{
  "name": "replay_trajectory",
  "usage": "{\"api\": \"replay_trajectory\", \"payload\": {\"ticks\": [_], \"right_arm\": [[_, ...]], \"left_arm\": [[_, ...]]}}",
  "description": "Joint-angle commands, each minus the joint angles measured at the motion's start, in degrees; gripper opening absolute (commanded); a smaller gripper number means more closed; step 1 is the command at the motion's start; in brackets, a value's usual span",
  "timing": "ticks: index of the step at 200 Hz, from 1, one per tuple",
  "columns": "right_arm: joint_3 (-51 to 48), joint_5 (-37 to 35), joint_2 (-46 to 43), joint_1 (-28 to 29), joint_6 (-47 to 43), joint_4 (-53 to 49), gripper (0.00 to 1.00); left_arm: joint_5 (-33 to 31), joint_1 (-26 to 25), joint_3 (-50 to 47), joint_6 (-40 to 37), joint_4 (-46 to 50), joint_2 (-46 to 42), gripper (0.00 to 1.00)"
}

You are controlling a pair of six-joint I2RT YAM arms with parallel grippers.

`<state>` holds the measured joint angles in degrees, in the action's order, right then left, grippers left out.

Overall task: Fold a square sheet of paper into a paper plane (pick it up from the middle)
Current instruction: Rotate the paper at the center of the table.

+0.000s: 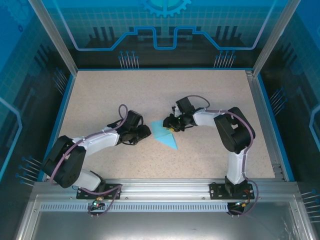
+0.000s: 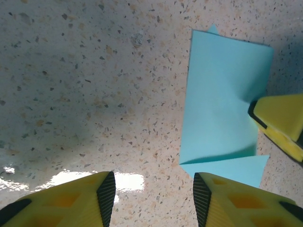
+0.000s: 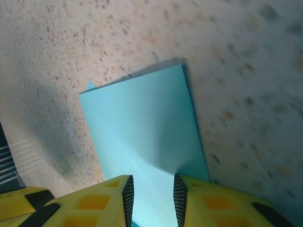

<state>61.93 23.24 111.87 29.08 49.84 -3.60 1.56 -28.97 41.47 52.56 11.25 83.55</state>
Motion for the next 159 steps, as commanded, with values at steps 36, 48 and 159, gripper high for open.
{"api": "replay_trajectory", "payload": {"ticks": [36, 48, 159], "right_arm": [[-9.02, -7.84, -7.57, 0.27, 8.91, 6.65, 0.34], [-7.20, -5.98, -9.66, -0.91, 4.28, 4.63, 0.34], [-10.24, 8.13, -15.04, -0.80, -14.16, -7.53, 0.17]], "left_arm": [[2.48, 0.49, 3.46, -0.58, -0.88, 2.49, 0.51], [2.63, 0.42, 3.60, -0.64, -1.05, 2.69, 0.51], [7.26, 0.53, 6.46, 1.05, -4.03, 8.60, 0.51]]}}
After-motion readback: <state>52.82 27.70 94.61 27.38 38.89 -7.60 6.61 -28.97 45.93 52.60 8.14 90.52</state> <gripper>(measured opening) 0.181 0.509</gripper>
